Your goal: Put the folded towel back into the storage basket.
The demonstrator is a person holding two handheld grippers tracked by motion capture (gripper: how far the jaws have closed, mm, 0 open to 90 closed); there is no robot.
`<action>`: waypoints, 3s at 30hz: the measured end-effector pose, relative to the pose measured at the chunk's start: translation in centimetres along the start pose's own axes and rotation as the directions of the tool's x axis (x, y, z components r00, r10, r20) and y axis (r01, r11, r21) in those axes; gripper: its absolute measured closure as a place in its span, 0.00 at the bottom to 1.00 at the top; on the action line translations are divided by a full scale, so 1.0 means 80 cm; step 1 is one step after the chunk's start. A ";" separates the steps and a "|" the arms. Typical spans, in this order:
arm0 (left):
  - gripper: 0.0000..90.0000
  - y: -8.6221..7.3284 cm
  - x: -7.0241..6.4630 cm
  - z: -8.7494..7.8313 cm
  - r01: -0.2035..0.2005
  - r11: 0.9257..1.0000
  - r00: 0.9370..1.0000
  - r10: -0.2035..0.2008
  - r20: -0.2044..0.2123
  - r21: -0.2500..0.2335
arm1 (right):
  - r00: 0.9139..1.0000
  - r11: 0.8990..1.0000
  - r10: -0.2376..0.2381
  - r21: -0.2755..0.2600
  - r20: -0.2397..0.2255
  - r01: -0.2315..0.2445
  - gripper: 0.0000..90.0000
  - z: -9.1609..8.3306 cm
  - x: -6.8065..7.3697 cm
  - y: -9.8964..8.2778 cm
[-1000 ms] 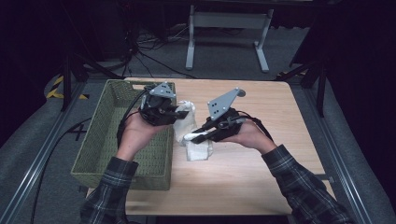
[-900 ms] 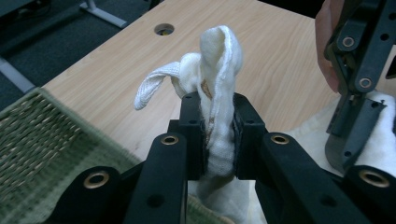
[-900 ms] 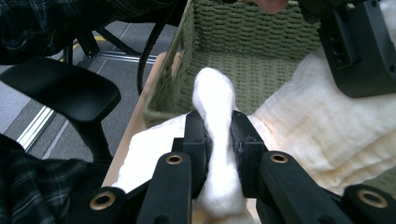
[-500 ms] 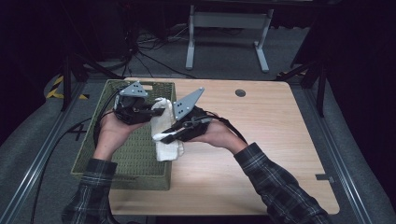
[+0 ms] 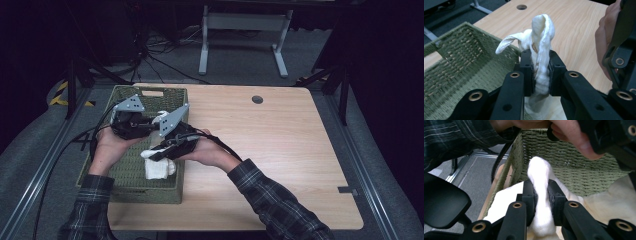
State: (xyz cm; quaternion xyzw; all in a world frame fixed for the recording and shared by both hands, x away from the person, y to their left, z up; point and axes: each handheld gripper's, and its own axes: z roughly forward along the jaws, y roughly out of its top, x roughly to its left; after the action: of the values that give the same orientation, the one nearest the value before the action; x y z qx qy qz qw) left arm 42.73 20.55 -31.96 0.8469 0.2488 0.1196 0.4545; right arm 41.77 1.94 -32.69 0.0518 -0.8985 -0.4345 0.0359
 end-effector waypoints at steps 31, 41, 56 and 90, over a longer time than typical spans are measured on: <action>0.87 -0.015 -0.002 0.025 0.002 0.999 1.000 -0.003 0.017 0.036 | 0.993 0.995 0.097 -0.043 0.069 -0.094 0.51 -0.009 -0.002 -0.046; 0.87 0.011 0.016 0.031 0.061 0.996 0.997 -0.058 -0.045 0.060 | 0.984 0.994 0.110 -0.039 0.141 -0.105 0.43 -0.062 -0.003 -0.069; 0.86 0.028 0.059 0.057 0.136 0.986 0.981 -0.121 -0.149 0.094 | 0.965 0.989 0.147 -0.038 0.217 -0.142 0.40 -0.146 0.017 -0.147; 0.26 0.043 0.012 0.086 0.153 0.988 0.985 -0.150 -0.082 0.026 | 0.890 0.955 0.279 -0.009 0.360 -0.296 0.28 -0.224 0.067 -0.293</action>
State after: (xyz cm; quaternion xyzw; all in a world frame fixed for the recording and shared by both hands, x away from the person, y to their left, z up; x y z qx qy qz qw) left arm 47.59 14.57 -32.98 0.8273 0.3324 0.1142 0.4381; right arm 39.86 -27.14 -39.84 -0.1607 -0.8975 -0.4054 -0.0652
